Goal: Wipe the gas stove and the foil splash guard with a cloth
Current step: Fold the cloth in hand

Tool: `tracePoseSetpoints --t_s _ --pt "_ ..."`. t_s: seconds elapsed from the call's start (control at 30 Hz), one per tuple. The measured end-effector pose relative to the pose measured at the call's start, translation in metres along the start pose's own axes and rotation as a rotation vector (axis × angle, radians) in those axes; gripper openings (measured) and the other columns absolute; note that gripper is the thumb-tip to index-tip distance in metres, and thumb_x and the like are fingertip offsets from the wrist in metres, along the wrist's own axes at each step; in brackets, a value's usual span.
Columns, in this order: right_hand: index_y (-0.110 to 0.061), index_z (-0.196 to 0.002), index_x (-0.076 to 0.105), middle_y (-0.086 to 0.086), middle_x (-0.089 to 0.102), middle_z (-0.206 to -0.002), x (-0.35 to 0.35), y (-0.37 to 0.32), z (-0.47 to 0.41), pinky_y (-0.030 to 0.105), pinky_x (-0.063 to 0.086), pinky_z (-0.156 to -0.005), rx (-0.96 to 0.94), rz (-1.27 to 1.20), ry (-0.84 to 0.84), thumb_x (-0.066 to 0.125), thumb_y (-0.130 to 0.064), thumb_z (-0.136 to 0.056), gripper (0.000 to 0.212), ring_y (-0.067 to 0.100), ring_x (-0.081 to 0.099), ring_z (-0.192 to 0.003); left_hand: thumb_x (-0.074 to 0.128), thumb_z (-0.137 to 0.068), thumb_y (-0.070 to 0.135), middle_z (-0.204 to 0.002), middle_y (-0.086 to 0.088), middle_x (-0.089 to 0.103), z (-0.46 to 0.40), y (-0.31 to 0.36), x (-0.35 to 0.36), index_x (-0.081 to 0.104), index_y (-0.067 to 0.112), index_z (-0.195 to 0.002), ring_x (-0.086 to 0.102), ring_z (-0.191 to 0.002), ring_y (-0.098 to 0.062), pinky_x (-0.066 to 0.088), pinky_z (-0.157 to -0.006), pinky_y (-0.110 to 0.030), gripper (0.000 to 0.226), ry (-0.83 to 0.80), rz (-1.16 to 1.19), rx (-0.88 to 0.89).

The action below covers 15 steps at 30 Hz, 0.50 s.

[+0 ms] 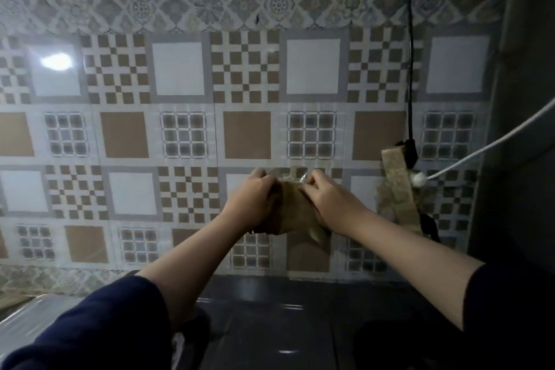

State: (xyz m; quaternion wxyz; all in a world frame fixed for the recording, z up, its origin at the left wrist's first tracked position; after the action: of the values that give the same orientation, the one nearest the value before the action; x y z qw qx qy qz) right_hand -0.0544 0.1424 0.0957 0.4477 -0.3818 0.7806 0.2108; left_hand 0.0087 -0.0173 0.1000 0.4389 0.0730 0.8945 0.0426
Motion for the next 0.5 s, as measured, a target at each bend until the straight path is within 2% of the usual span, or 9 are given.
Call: tracePoseSetpoints --t_s 0.07,0.17,0.23,0.3,0.33,0.43,0.5 --pt "-0.013 -0.105 0.047 0.015 0.053 -0.102 0.006 0.006 -0.016 0.046 0.044 -0.068 -0.011 -0.084 0.014 0.031 -0.028 -0.099 0.023 0.03 0.052 -0.079 0.055 -0.094 0.021 -0.12 -0.005 0.048 -0.014 -0.008 0.013 0.056 0.014 -0.122 0.054 -0.096 -0.017 0.052 -0.088 -0.03 0.029 0.004 -0.05 -0.019" --pt "-0.019 -0.096 0.042 0.009 0.052 -0.087 0.023 0.015 -0.041 0.039 0.039 -0.062 -0.003 -0.045 0.075 0.03 -0.035 -0.098 0.02 0.025 0.049 -0.071 0.059 -0.091 0.022 -0.122 -0.006 0.045 -0.029 -0.02 0.033 0.052 0.018 -0.128 0.053 -0.098 -0.018 0.054 -0.087 -0.032 0.037 -0.048 -0.114 -0.033" --pt "-0.016 -0.105 0.043 0.004 0.049 -0.09 0.039 0.02 -0.054 0.039 0.04 -0.068 0.069 -0.086 0.055 0.032 -0.03 -0.098 0.019 0.023 0.048 -0.076 0.061 -0.09 0.022 -0.123 -0.007 0.044 -0.036 -0.026 0.044 0.051 0.019 -0.131 0.053 -0.101 -0.02 0.052 -0.09 -0.033 0.042 -0.087 -0.131 -0.036" --pt "-0.01 -0.119 0.047 0.007 0.048 -0.102 0.055 0.027 -0.061 0.042 0.043 -0.078 0.153 -0.074 0.024 0.036 -0.02 -0.096 0.027 0.026 0.049 -0.089 0.06 -0.09 0.021 -0.123 -0.007 0.045 -0.042 -0.032 0.054 0.053 0.019 -0.129 0.053 -0.101 -0.02 0.05 -0.093 -0.032 0.04 -0.113 -0.127 -0.058" --pt "-0.006 -0.117 0.051 0.01 0.049 -0.108 0.063 0.029 -0.063 0.042 0.044 -0.081 0.144 -0.059 0.01 0.038 -0.015 -0.096 0.027 0.028 0.051 -0.095 0.06 -0.091 0.022 -0.122 -0.006 0.045 -0.044 -0.036 0.062 0.056 0.018 -0.126 0.053 -0.1 -0.019 0.049 -0.094 -0.031 0.036 -0.127 -0.095 -0.087" --pt "-0.013 -0.105 0.059 0.006 0.051 -0.11 0.083 0.029 -0.053 0.038 0.046 -0.086 0.127 -0.099 -0.003 0.043 -0.017 -0.094 0.02 0.026 0.051 -0.102 0.059 -0.09 0.018 -0.117 -0.004 0.048 -0.035 -0.04 0.088 0.059 0.017 -0.119 0.054 -0.098 -0.017 0.046 -0.094 -0.028 0.029 -0.173 0.032 -0.196" --pt "-0.018 -0.113 0.059 0.001 0.053 -0.115 0.093 0.032 -0.047 0.038 0.044 -0.09 0.156 -0.135 0.047 0.046 -0.01 -0.09 0.028 0.024 0.048 -0.106 0.057 -0.09 0.012 -0.111 -0.004 0.05 -0.028 -0.036 0.105 0.058 0.016 -0.118 0.054 -0.101 -0.019 0.046 -0.093 -0.029 0.029 -0.176 0.113 -0.219"
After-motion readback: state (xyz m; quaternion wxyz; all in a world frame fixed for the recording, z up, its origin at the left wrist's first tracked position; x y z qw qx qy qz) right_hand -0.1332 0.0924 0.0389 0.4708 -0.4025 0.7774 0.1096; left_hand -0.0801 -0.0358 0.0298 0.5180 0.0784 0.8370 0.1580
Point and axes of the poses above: each hand's wrist, its own z-axis away from the middle knuckle, its own x-axis out of the palm, y = z × x, the point moved 2 cm from there along -z, towards the middle knuckle
